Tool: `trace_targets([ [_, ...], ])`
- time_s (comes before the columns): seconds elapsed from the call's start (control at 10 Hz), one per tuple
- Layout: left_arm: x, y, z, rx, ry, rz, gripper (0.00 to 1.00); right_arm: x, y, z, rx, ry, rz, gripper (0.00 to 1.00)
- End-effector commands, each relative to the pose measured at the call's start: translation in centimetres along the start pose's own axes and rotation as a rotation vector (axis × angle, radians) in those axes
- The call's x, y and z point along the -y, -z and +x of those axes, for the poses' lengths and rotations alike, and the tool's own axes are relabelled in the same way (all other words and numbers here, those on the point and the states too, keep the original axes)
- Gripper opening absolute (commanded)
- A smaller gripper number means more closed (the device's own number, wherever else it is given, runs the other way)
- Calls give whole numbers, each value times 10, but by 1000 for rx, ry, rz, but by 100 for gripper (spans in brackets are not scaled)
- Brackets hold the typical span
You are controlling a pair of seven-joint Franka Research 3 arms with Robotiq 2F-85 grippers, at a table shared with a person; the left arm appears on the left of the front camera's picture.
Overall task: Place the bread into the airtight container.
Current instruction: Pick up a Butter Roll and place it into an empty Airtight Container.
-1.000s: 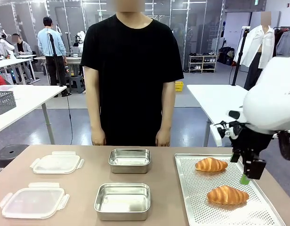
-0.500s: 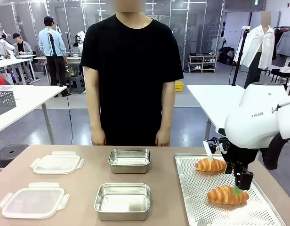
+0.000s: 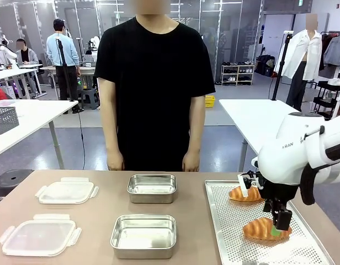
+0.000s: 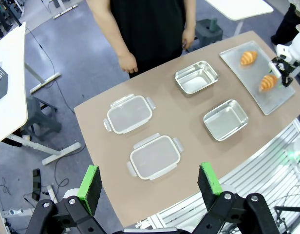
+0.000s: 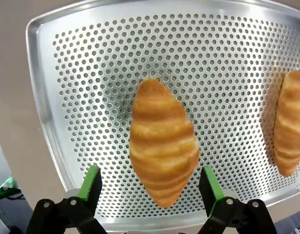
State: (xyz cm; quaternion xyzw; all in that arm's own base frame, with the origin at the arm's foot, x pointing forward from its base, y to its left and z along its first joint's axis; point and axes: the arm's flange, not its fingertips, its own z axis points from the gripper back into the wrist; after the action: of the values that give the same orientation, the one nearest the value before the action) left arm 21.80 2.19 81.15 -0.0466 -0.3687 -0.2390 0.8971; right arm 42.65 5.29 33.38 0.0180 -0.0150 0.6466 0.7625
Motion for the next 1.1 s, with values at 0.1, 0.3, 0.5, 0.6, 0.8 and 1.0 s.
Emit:
trace_targets([
  [0.1,1,0,1,0,2,2,100,16,17,3,2,-21,-17,100],
  [0.3,1,0,1,0,2,2,100,17,29,5,-21,-22,-11,100],
  [0.5,1,0,1,0,2,2,100,16,46,8,-26,-32,-10,100],
  [0.6,1,0,1,0,2,2,100,15,48,7,-20,-35,-15,100],
  [0.8,1,0,1,0,2,2,100,11,44,4,-14,-33,-5,93],
  [1.0,1,0,1,0,2,2,100,9,37,9,-14,-26,2,76],
])
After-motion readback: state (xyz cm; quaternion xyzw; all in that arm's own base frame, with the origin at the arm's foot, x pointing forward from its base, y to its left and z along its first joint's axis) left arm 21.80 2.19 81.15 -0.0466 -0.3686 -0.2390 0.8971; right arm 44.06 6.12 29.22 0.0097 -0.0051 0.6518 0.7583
